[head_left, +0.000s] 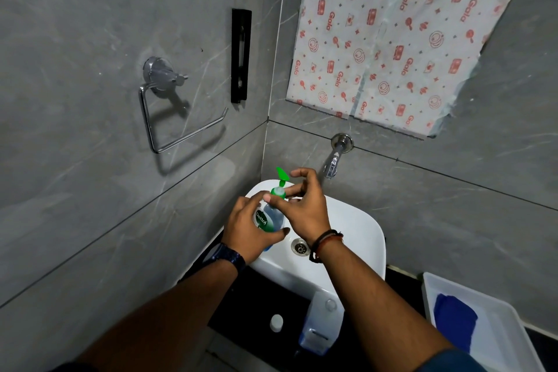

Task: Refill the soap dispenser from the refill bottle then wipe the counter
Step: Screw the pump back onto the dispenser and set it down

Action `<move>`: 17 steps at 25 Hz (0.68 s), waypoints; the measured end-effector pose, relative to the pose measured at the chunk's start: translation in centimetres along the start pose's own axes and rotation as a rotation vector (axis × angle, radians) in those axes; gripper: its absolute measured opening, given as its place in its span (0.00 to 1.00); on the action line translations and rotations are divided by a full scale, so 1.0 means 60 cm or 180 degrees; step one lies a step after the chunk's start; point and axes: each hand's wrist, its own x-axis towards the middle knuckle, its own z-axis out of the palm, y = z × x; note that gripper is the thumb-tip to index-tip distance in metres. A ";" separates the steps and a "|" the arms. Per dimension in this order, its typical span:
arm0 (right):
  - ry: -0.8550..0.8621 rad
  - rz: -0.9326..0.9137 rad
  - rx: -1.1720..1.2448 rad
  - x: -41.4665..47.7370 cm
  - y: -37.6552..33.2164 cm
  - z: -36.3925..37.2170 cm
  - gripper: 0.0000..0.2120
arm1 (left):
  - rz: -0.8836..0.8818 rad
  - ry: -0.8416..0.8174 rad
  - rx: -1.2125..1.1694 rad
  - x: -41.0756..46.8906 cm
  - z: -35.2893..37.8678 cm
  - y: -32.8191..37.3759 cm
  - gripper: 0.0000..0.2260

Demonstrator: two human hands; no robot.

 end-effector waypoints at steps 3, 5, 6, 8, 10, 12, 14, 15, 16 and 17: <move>-0.0157 0.0155 0.0175 -0.003 0.004 0.006 0.31 | -0.0014 0.0023 -0.0104 -0.002 -0.001 0.002 0.32; -0.0431 0.0207 0.0594 -0.003 0.007 0.007 0.28 | -0.0036 0.0004 -0.0124 -0.001 -0.002 0.000 0.34; -0.0419 0.0211 0.0672 -0.001 0.007 0.008 0.26 | -0.0033 -0.0003 -0.0122 -0.001 -0.003 -0.001 0.35; -0.0189 0.0233 0.0566 0.001 0.005 0.013 0.22 | -0.0016 0.0014 -0.0117 0.000 -0.004 -0.001 0.33; 0.0038 0.0304 0.0465 0.001 0.005 0.024 0.19 | -0.0024 0.0084 -0.0145 -0.001 -0.005 0.001 0.32; 0.0206 0.0286 0.0392 0.001 0.009 0.035 0.16 | -0.0059 0.0204 -0.0146 -0.003 -0.004 0.004 0.31; 0.0344 0.0230 0.0323 0.001 0.014 0.045 0.15 | -0.0060 0.0338 -0.0019 -0.006 -0.002 0.006 0.30; 0.0383 0.0196 0.0276 0.002 0.015 0.049 0.15 | -0.0061 0.0383 0.0064 -0.006 -0.001 0.005 0.30; 0.0387 0.0162 0.0223 0.002 0.015 0.052 0.15 | -0.0079 0.0407 0.0123 -0.006 -0.001 0.005 0.30; 0.0354 0.0138 0.0177 0.002 0.015 0.055 0.15 | -0.0104 0.0414 0.0156 -0.005 -0.002 0.003 0.30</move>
